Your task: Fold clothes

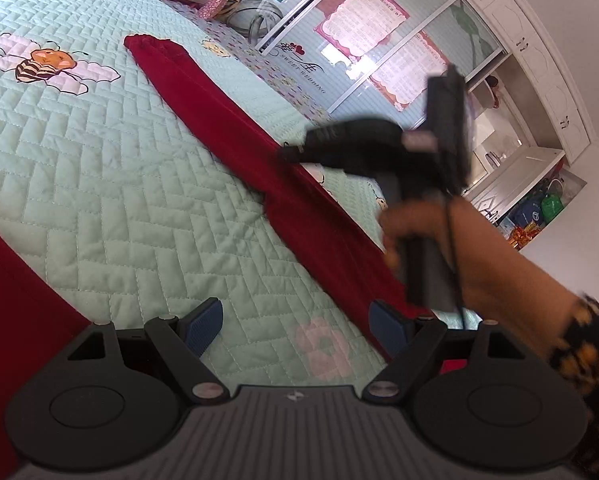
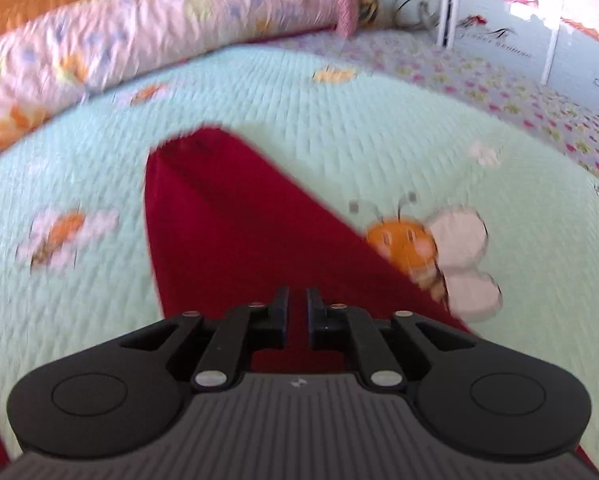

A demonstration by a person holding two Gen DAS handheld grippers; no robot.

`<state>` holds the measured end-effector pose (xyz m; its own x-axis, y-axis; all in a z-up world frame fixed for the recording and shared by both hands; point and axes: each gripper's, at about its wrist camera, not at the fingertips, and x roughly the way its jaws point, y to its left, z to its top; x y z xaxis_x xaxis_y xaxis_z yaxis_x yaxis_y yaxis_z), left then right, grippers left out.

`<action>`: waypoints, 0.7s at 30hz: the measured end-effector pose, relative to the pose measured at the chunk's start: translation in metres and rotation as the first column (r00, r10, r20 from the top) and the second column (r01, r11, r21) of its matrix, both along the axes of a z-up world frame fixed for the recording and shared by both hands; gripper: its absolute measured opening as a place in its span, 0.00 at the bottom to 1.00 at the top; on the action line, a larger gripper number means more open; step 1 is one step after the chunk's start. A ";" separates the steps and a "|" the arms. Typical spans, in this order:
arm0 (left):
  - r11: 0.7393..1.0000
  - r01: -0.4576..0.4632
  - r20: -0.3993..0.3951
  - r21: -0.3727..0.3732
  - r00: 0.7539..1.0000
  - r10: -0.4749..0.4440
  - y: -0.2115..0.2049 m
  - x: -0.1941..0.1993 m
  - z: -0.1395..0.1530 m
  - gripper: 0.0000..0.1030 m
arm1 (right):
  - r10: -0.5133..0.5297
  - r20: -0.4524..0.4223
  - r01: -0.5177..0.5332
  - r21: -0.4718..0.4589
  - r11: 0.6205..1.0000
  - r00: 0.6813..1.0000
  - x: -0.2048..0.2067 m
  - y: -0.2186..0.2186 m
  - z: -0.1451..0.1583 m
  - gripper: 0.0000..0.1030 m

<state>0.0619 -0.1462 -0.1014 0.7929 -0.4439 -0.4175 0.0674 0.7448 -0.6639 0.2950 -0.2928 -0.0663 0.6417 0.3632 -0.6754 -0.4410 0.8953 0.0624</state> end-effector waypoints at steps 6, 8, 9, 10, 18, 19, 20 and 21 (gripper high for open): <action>1.000 -0.002 -0.001 -0.023 1.000 0.002 0.003 0.000 -0.001 0.81 | 0.022 -0.023 -0.023 -0.045 0.999 0.999 0.066 0.016 -0.017 0.14; 1.000 -0.003 0.000 -0.031 1.000 0.003 0.004 0.000 -0.002 0.81 | -0.007 0.002 0.007 -0.162 0.987 1.000 0.093 0.019 -0.031 0.14; 0.999 -0.003 0.001 -0.034 1.000 0.003 0.005 0.000 -0.002 0.81 | -0.045 0.041 0.053 -0.222 0.973 0.998 0.107 0.017 -0.038 0.22; 0.999 -0.003 0.001 -0.039 1.000 0.003 0.005 0.000 -0.002 0.81 | -0.115 0.056 0.125 -0.220 0.968 0.992 0.118 0.013 -0.035 0.27; 0.985 -0.061 -0.011 -0.159 0.998 0.060 0.025 -0.005 -0.003 0.80 | 0.118 -0.021 -0.118 -0.006 0.993 0.993 0.115 0.059 -0.007 0.25; 0.985 -0.069 -0.013 -0.161 0.998 0.068 0.026 -0.006 -0.003 0.80 | 0.139 -0.068 -0.143 -0.063 0.988 0.988 0.127 0.066 -0.016 0.25; 0.984 -0.077 -0.015 -0.163 0.997 0.076 0.028 -0.006 -0.003 0.80 | 0.113 -0.039 -0.117 -0.129 0.985 0.993 0.136 0.071 -0.020 0.25; 0.983 -0.086 -0.017 -0.165 0.996 0.084 0.029 -0.007 -0.003 0.79 | 0.083 0.004 -0.080 -0.194 0.978 0.997 0.144 0.075 -0.023 0.35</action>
